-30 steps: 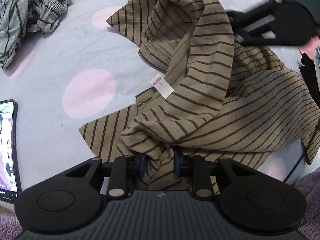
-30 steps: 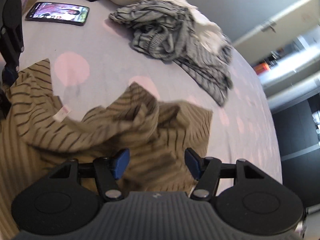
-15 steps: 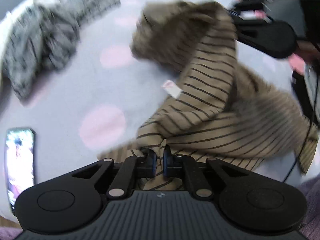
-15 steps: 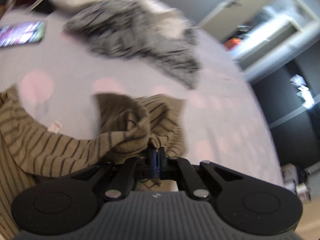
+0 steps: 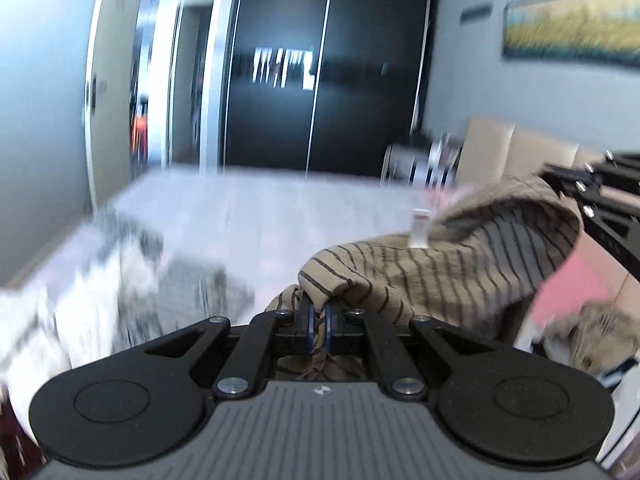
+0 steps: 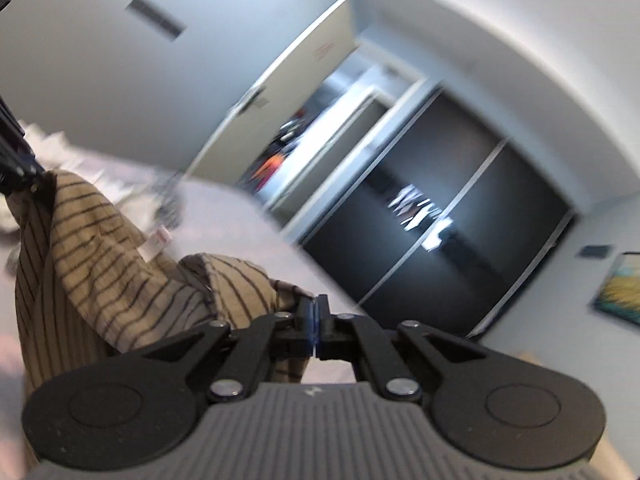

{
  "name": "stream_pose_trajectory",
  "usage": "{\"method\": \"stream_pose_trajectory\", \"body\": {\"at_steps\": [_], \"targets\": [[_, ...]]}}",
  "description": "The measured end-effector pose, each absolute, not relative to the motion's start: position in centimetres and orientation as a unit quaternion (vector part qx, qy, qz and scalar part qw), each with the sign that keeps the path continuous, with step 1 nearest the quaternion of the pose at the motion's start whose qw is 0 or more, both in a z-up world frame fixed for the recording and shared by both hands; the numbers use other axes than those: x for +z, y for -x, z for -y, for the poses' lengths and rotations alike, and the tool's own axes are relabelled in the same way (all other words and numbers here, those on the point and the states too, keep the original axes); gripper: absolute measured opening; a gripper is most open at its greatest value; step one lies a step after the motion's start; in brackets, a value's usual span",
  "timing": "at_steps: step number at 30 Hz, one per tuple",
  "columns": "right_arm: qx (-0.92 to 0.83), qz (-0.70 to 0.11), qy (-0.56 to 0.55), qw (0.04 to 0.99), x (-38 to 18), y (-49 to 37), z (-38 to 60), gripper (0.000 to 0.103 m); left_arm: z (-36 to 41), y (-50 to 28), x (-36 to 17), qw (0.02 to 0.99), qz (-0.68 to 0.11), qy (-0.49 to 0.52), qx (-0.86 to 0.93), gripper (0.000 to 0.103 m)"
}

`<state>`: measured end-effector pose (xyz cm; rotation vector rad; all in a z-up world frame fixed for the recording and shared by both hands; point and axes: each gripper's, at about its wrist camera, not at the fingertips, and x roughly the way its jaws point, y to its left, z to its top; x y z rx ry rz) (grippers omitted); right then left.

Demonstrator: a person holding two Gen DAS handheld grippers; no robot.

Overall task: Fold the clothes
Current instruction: 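Lift the shirt with both grippers and shake it out over the bed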

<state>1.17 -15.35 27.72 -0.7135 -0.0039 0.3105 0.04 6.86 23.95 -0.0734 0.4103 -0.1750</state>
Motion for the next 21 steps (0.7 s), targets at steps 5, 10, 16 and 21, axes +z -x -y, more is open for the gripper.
{"method": "stream_pose_trajectory", "body": {"at_steps": [5,10,16,21], "targets": [[0.111,0.085,0.311,0.940,33.6,4.6,17.4,0.000,-7.6,3.9,31.4,0.988,-0.097,0.047,-0.112,0.003],[0.074,0.182,0.264,0.944,38.4,10.1,19.3,0.001,-7.4,8.0,36.9,0.991,0.011,0.037,-0.128,0.003],[0.089,0.176,0.222,0.955,40.7,11.5,21.1,0.001,-5.8,7.7,39.6,0.988,0.016,0.006,-0.154,0.003],[0.138,0.051,0.176,0.973,35.1,8.4,22.9,0.001,-3.8,4.0,35.0,0.979,-0.098,-0.052,-0.169,0.003]]}}
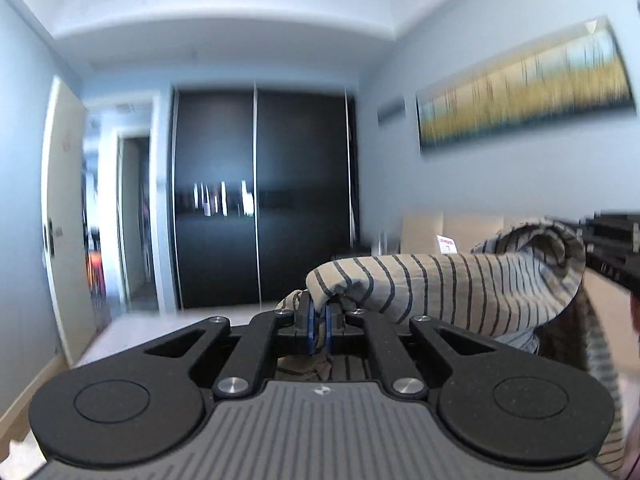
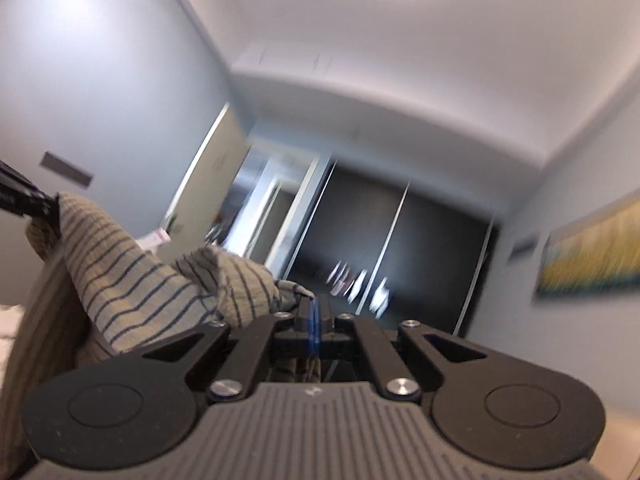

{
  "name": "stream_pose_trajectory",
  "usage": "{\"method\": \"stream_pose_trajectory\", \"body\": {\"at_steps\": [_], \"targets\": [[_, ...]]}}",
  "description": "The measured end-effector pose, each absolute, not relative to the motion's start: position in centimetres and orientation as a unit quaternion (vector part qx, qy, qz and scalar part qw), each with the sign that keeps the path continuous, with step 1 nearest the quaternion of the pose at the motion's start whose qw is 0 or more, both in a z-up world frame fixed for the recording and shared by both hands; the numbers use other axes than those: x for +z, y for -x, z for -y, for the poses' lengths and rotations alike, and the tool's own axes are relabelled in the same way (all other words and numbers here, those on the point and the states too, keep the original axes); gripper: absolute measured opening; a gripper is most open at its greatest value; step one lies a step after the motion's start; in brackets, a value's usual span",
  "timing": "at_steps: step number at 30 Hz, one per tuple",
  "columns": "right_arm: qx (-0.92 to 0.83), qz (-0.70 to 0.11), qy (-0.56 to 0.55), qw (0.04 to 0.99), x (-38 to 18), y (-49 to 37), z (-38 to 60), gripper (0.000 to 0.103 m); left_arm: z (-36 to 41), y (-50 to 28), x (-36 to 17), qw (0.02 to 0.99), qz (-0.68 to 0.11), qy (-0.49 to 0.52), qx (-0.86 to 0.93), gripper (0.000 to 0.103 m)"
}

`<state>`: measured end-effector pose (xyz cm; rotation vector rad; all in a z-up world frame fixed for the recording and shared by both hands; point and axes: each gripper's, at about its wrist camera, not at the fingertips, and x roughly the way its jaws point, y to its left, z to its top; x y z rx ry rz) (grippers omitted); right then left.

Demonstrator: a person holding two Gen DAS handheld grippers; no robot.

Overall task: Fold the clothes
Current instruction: 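Lift the shirt with both grippers and shake it out over the bed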

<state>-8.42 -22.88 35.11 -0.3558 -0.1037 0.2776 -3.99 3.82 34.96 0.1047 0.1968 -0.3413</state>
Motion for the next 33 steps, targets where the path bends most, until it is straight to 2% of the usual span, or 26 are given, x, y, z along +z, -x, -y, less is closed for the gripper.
{"method": "stream_pose_trajectory", "body": {"at_steps": [8,13,15,17,19,20,21,22,24,29,31,33], "targets": [[0.178,-0.205,0.132,0.953,16.7,0.4,24.3,0.001,0.2,-5.2,17.3,0.901,-0.349,-0.132,-0.223,0.003],[0.151,-0.299,0.121,0.934,7.6,-4.8,25.3,0.001,0.9,-10.6,9.3,0.873,-0.414,-0.120,-0.229,0.006],[0.136,-0.320,0.108,0.931,5.0,-7.0,25.8,0.001,0.4,-11.4,7.6,0.875,-0.417,-0.097,-0.227,0.018],[0.124,-0.332,0.098,0.930,2.6,-8.6,26.0,0.002,-0.5,-11.3,6.0,0.882,-0.410,-0.084,-0.217,0.039],[0.115,-0.340,0.092,0.929,0.7,-10.4,26.2,0.007,-1.0,-11.6,4.8,0.889,-0.402,-0.082,-0.203,0.053],[0.109,-0.346,0.087,0.928,0.1,-11.5,26.7,0.007,-1.3,-11.7,4.4,0.891,-0.403,-0.078,-0.196,0.053],[0.104,-0.352,0.079,0.927,-0.3,-12.3,27.1,0.014,-1.6,-11.8,4.2,0.891,-0.406,-0.072,-0.191,0.053],[0.099,-0.358,0.070,0.926,-0.6,-13.1,27.5,0.031,-2.1,-11.9,3.9,0.891,-0.409,-0.064,-0.185,0.053],[0.088,-0.359,0.067,0.927,-0.7,-13.3,27.9,0.045,-2.8,-12.1,3.3,0.891,-0.415,-0.041,-0.178,0.055],[0.095,-0.374,0.065,0.920,-0.4,-12.1,27.1,0.047,-2.6,-11.8,2.0,0.875,-0.446,0.005,-0.188,0.064],[0.103,-0.390,0.059,0.913,-0.7,-11.0,26.6,0.052,-1.9,-11.7,0.9,0.865,-0.468,-0.012,-0.179,0.064],[0.107,-0.409,0.058,0.904,-1.5,-9.9,26.2,0.052,-1.6,-11.7,-0.4,0.860,-0.483,-0.034,-0.163,0.062]]}}
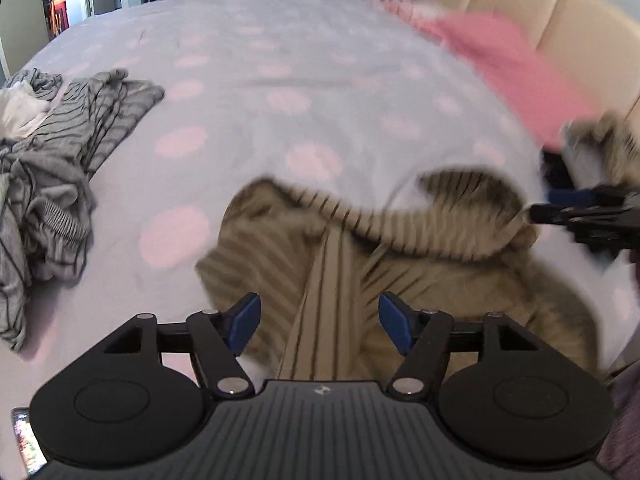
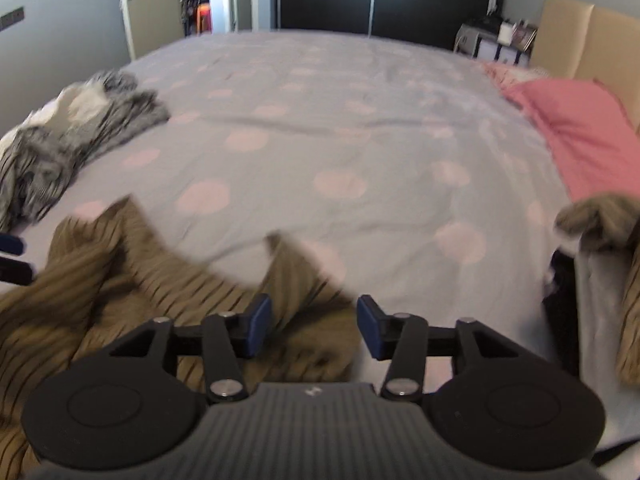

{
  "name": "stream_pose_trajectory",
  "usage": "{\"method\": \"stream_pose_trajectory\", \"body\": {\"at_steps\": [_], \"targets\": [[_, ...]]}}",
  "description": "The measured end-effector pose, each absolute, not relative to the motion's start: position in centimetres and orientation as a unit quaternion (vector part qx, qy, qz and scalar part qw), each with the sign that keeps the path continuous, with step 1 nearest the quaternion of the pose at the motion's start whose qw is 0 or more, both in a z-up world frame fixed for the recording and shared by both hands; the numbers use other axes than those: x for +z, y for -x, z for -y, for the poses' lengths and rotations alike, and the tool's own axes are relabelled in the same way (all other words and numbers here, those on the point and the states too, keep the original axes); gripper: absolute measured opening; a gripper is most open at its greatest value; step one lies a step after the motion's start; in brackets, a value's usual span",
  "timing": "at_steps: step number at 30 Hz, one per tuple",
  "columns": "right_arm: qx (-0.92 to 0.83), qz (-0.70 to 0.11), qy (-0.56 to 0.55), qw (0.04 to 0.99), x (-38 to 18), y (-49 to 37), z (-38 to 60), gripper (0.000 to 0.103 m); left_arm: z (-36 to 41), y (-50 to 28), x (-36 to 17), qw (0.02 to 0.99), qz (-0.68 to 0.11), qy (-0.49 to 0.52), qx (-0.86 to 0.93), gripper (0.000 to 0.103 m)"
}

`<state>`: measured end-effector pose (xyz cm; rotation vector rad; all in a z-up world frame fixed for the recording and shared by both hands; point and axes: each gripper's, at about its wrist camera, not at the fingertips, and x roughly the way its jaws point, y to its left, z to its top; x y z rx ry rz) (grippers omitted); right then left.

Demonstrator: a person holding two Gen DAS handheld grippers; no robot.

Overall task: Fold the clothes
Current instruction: 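Lay the shirt flat on the bed and open both grippers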

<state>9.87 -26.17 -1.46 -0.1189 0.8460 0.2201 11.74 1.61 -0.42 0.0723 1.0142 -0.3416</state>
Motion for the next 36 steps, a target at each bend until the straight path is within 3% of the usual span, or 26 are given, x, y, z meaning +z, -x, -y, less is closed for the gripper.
{"method": "stream_pose_trajectory", "body": {"at_steps": [3,5,6,7,8,10,12,20,32,33,35,36], "targets": [[0.107,-0.444,0.047,0.888,-3.3,-8.6,25.8,0.054,-1.8,-11.7,-2.0,0.851,-0.504,-0.042,-0.143,0.058],[0.118,-0.460,0.051,0.879,-4.5,-7.9,25.5,0.053,-2.0,-11.5,-2.6,0.846,-0.512,-0.042,-0.140,0.044],[0.124,-0.467,0.054,0.874,-5.1,-7.6,25.3,0.045,-2.0,-11.3,-2.7,0.845,-0.514,-0.045,-0.141,0.037],[0.126,-0.468,0.063,0.872,-5.5,-7.4,25.1,0.018,-2.1,-11.2,-2.7,0.845,-0.514,-0.047,-0.141,0.024],[0.124,-0.467,0.063,0.873,-5.5,-7.3,25.3,0.008,-2.3,-11.2,-2.7,0.845,-0.514,-0.050,-0.142,0.016],[0.117,-0.460,0.053,0.879,-5.2,-7.1,25.8,0.004,-2.8,-11.0,-2.4,0.847,-0.510,-0.048,-0.142,0.005],[0.108,-0.450,0.041,0.886,-4.3,-7.1,26.7,0.004,-3.6,-10.9,-1.8,0.853,-0.502,-0.045,-0.135,0.002],[0.002,-0.419,0.020,0.908,-1.9,-7.2,32.6,0.003,-10.1,-11.5,0.3,0.867,-0.497,-0.035,-0.025,0.000],[-0.067,-0.482,0.031,0.873,-5.3,-8.4,36.3,0.005,-16.5,-11.6,-1.8,0.848,-0.513,-0.082,0.102,0.000],[-0.067,-0.481,0.033,0.874,-5.2,-8.3,36.2,0.008,-16.2,-11.4,-1.5,0.855,-0.505,-0.079,0.090,0.000],[-0.065,-0.477,0.041,0.876,-4.8,-8.1,35.8,0.024,-15.3,-11.3,-0.7,0.869,-0.487,-0.069,0.058,0.000],[-0.064,-0.470,0.041,0.879,-4.4,-7.8,35.7,0.040,-14.8,-11.3,-0.2,0.874,-0.480,-0.065,0.039,0.000]]}}
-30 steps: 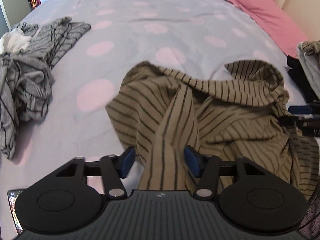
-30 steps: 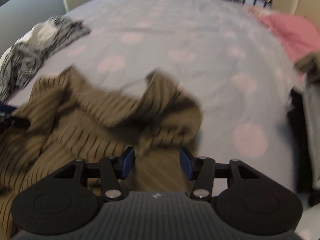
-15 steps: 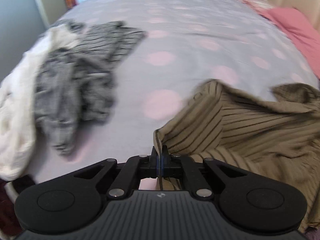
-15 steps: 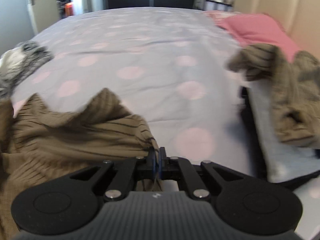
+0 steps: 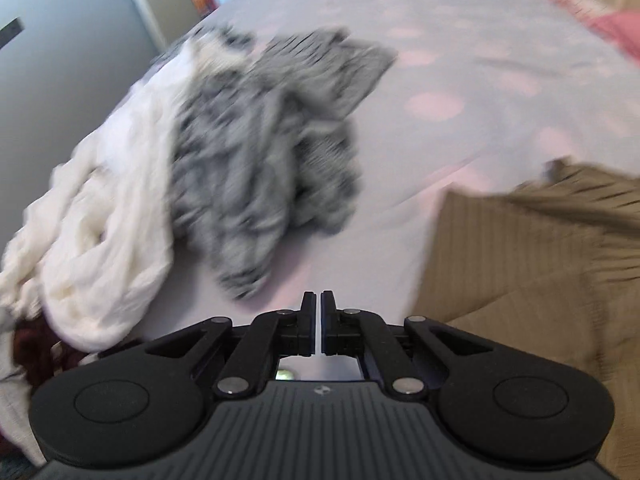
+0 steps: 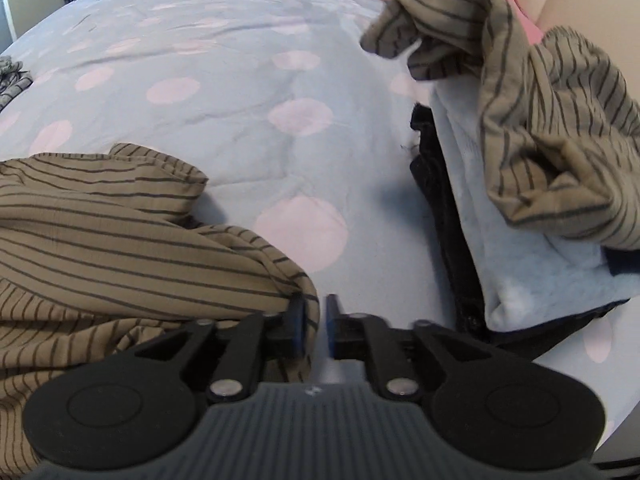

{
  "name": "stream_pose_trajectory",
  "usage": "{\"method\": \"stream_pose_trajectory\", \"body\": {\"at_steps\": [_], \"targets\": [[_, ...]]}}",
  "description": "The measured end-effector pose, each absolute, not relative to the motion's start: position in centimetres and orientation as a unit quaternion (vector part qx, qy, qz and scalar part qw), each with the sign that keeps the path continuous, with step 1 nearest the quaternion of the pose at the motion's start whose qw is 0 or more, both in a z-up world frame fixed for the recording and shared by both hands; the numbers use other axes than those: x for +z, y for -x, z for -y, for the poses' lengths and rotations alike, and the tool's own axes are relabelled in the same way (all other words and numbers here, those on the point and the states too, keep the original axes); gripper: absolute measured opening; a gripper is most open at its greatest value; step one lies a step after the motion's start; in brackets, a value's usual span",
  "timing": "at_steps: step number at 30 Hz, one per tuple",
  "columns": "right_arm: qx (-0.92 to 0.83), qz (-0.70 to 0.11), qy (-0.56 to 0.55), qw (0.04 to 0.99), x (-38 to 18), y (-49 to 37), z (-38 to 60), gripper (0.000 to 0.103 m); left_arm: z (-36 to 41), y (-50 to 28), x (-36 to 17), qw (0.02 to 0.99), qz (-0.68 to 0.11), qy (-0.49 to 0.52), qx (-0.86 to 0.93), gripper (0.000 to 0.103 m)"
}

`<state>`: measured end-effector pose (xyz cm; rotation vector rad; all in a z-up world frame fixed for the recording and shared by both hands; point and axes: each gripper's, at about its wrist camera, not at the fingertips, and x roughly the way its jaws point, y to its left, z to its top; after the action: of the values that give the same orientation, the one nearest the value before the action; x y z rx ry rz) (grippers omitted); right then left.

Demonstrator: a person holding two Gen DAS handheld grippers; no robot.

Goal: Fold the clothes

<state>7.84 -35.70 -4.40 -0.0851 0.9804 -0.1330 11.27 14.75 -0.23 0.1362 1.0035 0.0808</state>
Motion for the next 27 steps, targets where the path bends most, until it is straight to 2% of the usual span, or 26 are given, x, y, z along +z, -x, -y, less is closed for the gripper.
{"method": "stream_pose_trajectory", "body": {"at_steps": [1,3,4,5,10,12,13,16,18,20,21,22,23,27], "targets": [[-0.062,-0.463,0.040,0.883,-4.0,-7.6,35.6,0.047,-14.1,-11.2,0.1,0.878,-0.474,-0.063,0.019,0.006],[-0.059,-0.448,0.040,0.891,-3.2,-7.0,35.4,0.049,-12.4,-10.9,0.8,0.886,-0.461,-0.057,-0.018,0.026],[-0.058,-0.440,0.039,0.895,-2.8,-6.7,35.3,0.052,-11.6,-10.7,1.1,0.889,-0.454,-0.053,-0.037,0.041],[-0.057,-0.437,0.034,0.897,-2.5,-6.4,35.3,0.054,-10.6,-10.4,1.4,0.892,-0.447,-0.049,-0.057,0.049],[-0.046,-0.435,-0.004,0.899,-1.6,-4.8,35.2,0.055,-5.1,-9.9,0.6,0.881,-0.454,-0.061,-0.123,0.055],[-0.040,-0.433,-0.023,0.900,-1.3,-3.5,34.9,0.056,-3.4,-10.1,-0.7,0.869,-0.470,-0.083,-0.129,0.055],[-0.033,-0.434,-0.033,0.900,-1.3,-2.7,34.5,0.059,-2.9,-10.2,-1.5,0.865,-0.478,-0.094,-0.125,0.051],[-0.012,-0.443,-0.058,0.895,-1.8,-0.5,33.2,0.062,-3.2,-11.1,-3.4,0.853,-0.502,-0.097,-0.104,0.020],[-0.002,-0.455,-0.055,0.889,-2.8,0.5,32.0,0.062,-4.0,-11.4,-3.9,0.850,-0.512,-0.081,-0.095,0.008],[0.005,-0.476,-0.037,0.879,-4.0,0.6,31.0,0.060,-5.0,-11.6,-3.8,0.852,-0.511,-0.071,-0.083,0.001],[0.009,-0.485,-0.026,0.874,-4.4,0.7,30.8,0.045,-5.4,-11.5,-3.5,0.855,-0.508,-0.066,-0.077,0.001],[0.013,-0.493,-0.015,0.870,-4.8,0.7,30.6,0.009,-5.9,-11.4,-2.9,0.860,-0.502,-0.061,-0.072,0.001],[0.012,-0.496,-0.006,0.868,-4.9,0.9,30.6,0.001,-6.5,-11.2,-2.2,0.864,-0.496,-0.054,-0.067,0.001],[0.000,-0.486,-0.002,0.874,-3.1,1.4,32.3,0.000,-9.2,-10.4,0.6,0.876,-0.479,-0.026,-0.047,0.001]]}}
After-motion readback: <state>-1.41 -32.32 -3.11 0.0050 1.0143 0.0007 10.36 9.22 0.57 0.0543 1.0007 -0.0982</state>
